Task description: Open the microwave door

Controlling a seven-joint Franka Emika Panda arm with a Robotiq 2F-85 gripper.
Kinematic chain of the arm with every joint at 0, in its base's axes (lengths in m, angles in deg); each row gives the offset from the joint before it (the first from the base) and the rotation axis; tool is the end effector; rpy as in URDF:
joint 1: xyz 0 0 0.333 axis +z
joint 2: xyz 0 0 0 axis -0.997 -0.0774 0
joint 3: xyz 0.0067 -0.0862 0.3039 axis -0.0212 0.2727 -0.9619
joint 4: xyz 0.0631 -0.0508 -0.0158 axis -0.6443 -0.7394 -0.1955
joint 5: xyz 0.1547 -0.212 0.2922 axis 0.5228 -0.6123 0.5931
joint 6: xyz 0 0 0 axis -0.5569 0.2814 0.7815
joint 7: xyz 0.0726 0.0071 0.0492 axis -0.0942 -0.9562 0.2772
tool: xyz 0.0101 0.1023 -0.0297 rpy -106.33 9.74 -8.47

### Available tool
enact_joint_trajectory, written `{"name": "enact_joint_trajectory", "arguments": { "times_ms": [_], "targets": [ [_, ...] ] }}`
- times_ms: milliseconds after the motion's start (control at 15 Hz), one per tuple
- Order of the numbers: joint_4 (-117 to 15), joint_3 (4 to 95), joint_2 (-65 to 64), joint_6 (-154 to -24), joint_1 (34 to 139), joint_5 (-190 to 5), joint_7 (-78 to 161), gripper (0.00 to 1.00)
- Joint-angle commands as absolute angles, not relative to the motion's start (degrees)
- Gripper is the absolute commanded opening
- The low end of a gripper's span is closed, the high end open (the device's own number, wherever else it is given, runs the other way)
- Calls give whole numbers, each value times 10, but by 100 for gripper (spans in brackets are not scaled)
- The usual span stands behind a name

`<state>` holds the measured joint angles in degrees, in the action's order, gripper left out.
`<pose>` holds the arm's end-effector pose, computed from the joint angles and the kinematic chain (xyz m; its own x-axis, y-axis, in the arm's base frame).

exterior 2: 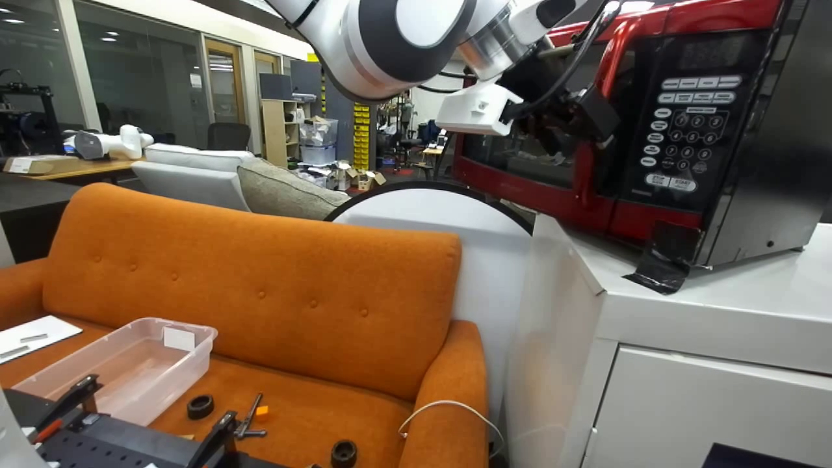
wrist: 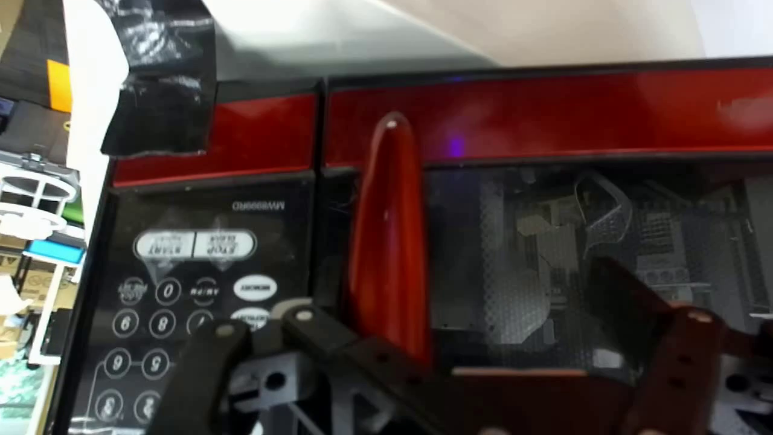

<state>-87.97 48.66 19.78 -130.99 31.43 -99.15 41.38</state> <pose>0.3136 -0.4630 0.4974 0.4101 -0.4831 0.7736 -0.8123 -0.5792 0.0689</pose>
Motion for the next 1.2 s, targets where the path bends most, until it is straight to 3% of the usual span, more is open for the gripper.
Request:
{"name": "enact_joint_trajectory", "arguments": {
  "times_ms": [0,267,333,400,533,1133],
  "targets": [
    [-852,513,202,-1302,356,-872,551,100],
    [-839,536,212,-1289,380,-765,673,100],
    [-836,541,213,-1287,383,-746,693,95],
    [-832,544,211,-1287,382,-736,701,72],
    [-830,546,208,-1286,378,-722,708,69],
    [-828,563,209,-1279,378,-711,709,9]
  ]
}}
